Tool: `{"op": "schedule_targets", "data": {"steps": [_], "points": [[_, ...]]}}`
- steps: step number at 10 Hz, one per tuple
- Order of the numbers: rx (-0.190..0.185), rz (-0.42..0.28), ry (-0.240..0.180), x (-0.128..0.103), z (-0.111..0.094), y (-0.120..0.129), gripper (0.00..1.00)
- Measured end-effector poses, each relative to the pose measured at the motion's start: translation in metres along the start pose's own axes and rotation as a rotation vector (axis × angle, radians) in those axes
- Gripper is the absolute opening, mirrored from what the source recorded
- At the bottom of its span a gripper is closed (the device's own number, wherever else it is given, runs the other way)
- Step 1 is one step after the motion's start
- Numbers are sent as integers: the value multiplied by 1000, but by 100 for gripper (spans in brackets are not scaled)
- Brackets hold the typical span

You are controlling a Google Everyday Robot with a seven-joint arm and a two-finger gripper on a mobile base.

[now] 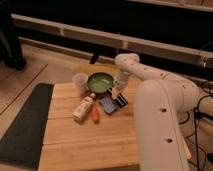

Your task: Place the eraser on the white sponge

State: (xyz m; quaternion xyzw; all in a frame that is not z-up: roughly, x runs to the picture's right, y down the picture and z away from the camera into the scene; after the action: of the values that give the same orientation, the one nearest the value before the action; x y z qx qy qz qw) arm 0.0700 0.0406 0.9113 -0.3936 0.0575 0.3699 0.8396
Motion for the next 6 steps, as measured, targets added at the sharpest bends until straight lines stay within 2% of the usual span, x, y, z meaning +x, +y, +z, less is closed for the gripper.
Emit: {"op": "schedule_targets", "data": {"steps": [2, 3, 6], "points": [[-34, -10, -11, -3, -5, 15, 0], [-63, -33, -13, -6, -4, 27, 0], [-122, -89, -1, -16, 7, 52, 0]]}}
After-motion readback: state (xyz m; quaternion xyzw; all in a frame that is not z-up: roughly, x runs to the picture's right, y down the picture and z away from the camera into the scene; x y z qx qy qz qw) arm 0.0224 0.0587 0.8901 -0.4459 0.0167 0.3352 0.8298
